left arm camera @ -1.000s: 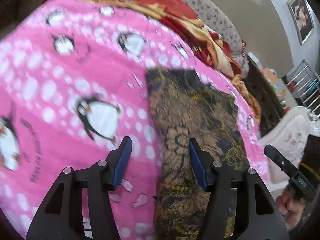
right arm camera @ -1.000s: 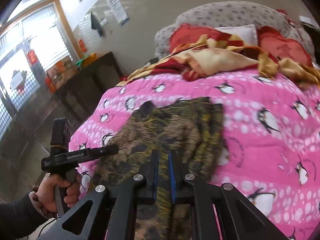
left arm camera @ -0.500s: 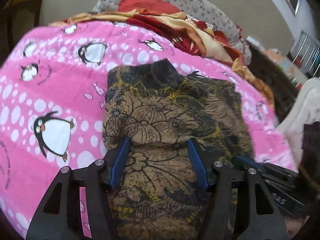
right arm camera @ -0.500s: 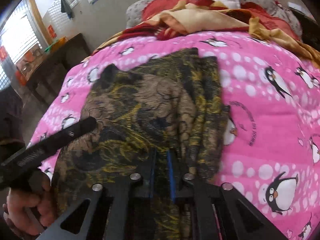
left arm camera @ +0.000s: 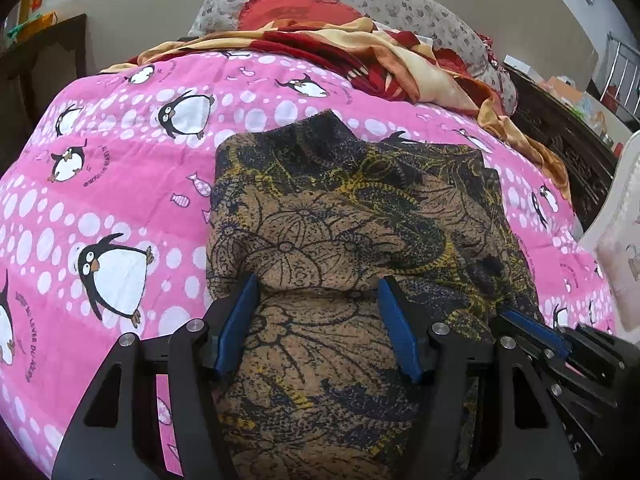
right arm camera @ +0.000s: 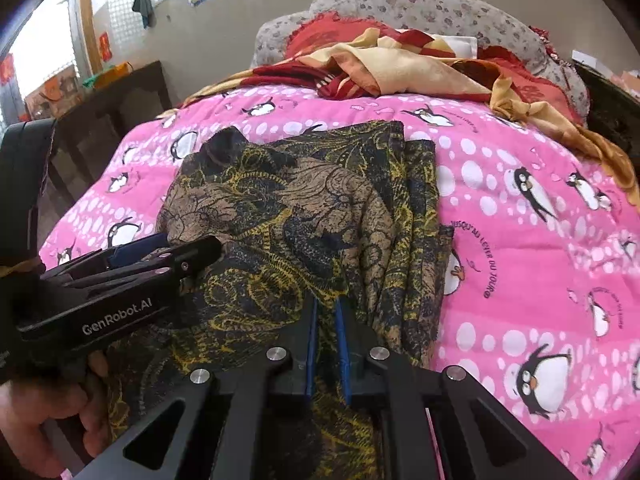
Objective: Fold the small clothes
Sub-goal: 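Release the shirt with both grippers and smooth the folded bundle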
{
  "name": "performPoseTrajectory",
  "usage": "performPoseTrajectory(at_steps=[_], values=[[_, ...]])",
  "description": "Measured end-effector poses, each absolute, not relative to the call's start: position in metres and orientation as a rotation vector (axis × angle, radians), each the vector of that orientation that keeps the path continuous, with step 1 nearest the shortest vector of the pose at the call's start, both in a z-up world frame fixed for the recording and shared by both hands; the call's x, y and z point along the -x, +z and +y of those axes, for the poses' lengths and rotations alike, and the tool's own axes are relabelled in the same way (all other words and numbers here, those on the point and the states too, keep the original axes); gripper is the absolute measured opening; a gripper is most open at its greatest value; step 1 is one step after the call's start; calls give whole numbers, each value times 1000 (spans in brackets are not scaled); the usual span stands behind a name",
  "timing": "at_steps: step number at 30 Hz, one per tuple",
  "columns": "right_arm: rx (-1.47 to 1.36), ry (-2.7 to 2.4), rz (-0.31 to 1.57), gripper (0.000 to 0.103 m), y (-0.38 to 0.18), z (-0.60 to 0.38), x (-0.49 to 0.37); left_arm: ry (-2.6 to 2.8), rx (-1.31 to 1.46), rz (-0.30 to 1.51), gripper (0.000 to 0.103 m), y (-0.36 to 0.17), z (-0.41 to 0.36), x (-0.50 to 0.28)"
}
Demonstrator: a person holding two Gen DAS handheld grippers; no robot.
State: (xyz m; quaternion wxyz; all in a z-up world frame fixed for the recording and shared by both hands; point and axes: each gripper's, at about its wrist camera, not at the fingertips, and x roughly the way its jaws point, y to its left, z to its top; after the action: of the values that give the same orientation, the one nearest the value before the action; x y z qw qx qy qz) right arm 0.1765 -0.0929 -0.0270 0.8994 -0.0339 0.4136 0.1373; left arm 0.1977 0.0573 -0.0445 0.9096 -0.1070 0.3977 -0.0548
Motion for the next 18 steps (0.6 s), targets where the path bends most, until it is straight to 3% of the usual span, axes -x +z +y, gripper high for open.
performPoseTrajectory(at_steps=[10, 14, 18], values=[[67, 340, 885, 13, 0, -100, -124, -104, 177, 854, 63, -33, 56, -188], [104, 392, 917, 13, -20, -97, -101, -180, 189, 793, 63, -5, 62, -124], [61, 398, 903, 14, -32, -108, -99, -205, 136, 887, 63, -37, 54, -72]])
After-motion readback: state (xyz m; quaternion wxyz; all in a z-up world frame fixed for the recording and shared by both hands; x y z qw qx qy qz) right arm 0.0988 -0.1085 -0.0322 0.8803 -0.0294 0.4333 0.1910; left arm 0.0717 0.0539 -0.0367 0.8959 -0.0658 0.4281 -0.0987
